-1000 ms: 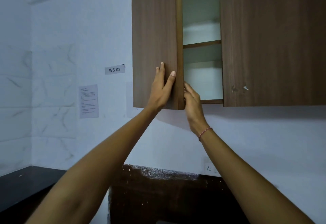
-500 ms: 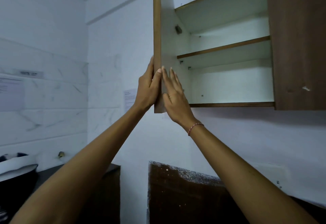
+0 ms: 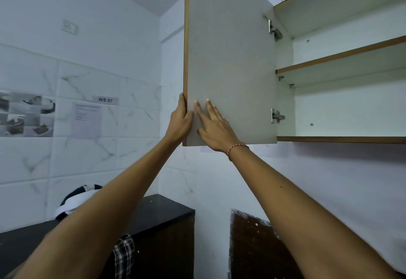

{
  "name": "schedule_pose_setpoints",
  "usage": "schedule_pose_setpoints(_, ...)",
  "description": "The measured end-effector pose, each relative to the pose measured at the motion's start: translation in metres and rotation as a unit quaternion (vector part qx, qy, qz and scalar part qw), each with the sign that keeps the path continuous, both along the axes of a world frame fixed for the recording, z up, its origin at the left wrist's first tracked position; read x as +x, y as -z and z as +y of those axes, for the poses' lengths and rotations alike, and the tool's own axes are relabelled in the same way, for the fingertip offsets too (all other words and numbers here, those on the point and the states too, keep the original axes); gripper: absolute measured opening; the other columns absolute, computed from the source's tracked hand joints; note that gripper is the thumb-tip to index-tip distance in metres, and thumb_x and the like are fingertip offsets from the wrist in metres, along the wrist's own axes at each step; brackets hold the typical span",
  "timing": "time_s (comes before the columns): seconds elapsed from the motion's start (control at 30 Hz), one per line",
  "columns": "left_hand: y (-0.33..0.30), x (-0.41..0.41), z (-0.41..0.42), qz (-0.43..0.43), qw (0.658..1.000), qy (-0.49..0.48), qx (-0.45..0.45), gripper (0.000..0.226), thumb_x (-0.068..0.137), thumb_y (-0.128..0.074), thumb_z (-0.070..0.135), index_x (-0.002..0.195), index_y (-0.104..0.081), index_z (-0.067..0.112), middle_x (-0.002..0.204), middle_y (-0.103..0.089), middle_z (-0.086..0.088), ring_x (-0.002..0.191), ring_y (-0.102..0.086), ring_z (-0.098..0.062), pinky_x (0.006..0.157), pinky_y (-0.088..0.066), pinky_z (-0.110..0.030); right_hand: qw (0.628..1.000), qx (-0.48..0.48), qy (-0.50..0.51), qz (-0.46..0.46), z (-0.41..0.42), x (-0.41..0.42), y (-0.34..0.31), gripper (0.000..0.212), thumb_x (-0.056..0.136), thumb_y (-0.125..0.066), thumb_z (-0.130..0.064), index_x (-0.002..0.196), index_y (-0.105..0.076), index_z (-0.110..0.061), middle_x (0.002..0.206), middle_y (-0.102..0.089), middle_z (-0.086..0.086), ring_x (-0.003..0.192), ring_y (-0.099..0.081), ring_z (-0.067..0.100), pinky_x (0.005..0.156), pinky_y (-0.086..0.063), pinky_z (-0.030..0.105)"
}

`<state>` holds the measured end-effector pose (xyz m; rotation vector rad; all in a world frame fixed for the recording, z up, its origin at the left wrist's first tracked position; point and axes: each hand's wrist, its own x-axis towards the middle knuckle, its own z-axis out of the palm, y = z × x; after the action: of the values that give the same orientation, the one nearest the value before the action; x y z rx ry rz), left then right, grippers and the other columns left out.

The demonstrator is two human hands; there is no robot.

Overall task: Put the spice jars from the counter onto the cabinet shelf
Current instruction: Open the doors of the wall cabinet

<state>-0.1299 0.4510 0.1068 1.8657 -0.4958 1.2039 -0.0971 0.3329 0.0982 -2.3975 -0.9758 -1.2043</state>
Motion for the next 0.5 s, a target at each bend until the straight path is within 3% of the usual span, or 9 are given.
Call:
schedule_pose_setpoints(0.07,0.001,0.006,0.014,0.038,0.998,-0.027,0.031,0.056,0.095,-0.031,0.004,0.147,-0.013,0.012,0.144,-0.041,-0.008,0.123,-0.049,-0.029,0.104,-0.042,-0.036,1.000,-0.004,0.002,0.009,0.011,0.011,0.004,0.071,0.093,-0.039,-0.025,0.148,0.005,-0.030,0.158,0.010,0.008,0.146,0.001,0.027,0.112,-0.026,0.048)
schedule_pose_setpoints(0.17,0.003,0.014,0.019,0.036,0.994,-0.067,0.077,0.065,0.098,-0.035,0.013,0.148,0.007,0.006,0.155,-0.020,-0.011,0.140,-0.029,-0.027,0.115,-0.027,-0.035,1.000,0.026,-0.003,-0.004,0.025,0.023,0.011,0.071,0.093,-0.038,-0.027,0.147,0.008,-0.030,0.157,0.014,0.007,0.146,0.006,0.027,0.112,-0.022,0.048)
schedule_pose_setpoints(0.27,0.008,0.022,0.021,-0.003,0.977,-0.171,0.126,0.066,0.100,-0.034,0.026,0.148,0.007,0.005,0.159,-0.002,-0.011,0.146,-0.011,-0.023,0.118,-0.018,-0.041,0.999,0.047,-0.021,-0.013,0.028,0.030,0.013,0.070,0.093,-0.037,-0.026,0.147,0.007,-0.032,0.157,0.014,0.006,0.146,0.008,0.025,0.114,-0.019,0.047)
schedule_pose_setpoints(0.4,0.014,0.027,0.004,-0.072,0.901,-0.395,0.163,0.060,0.099,-0.026,0.026,0.149,0.001,0.007,0.158,-0.001,-0.014,0.147,-0.004,-0.026,0.117,-0.009,-0.045,0.998,0.030,-0.032,-0.037,0.008,0.032,0.011,0.070,0.091,-0.041,-0.026,0.148,0.000,-0.030,0.158,0.008,0.007,0.146,0.004,0.024,0.114,-0.020,0.045)
schedule_pose_setpoints(0.5,0.026,0.033,-0.023,-0.140,0.838,-0.474,0.230,0.061,0.093,-0.026,0.014,0.149,-0.002,0.010,0.158,-0.007,-0.013,0.146,-0.006,-0.034,0.115,-0.003,-0.053,0.997,0.031,0.024,-0.070,-0.023,0.036,0.016,0.072,0.091,-0.044,-0.029,0.148,-0.001,-0.028,0.158,0.007,0.009,0.146,0.003,0.026,0.114,-0.016,0.050)
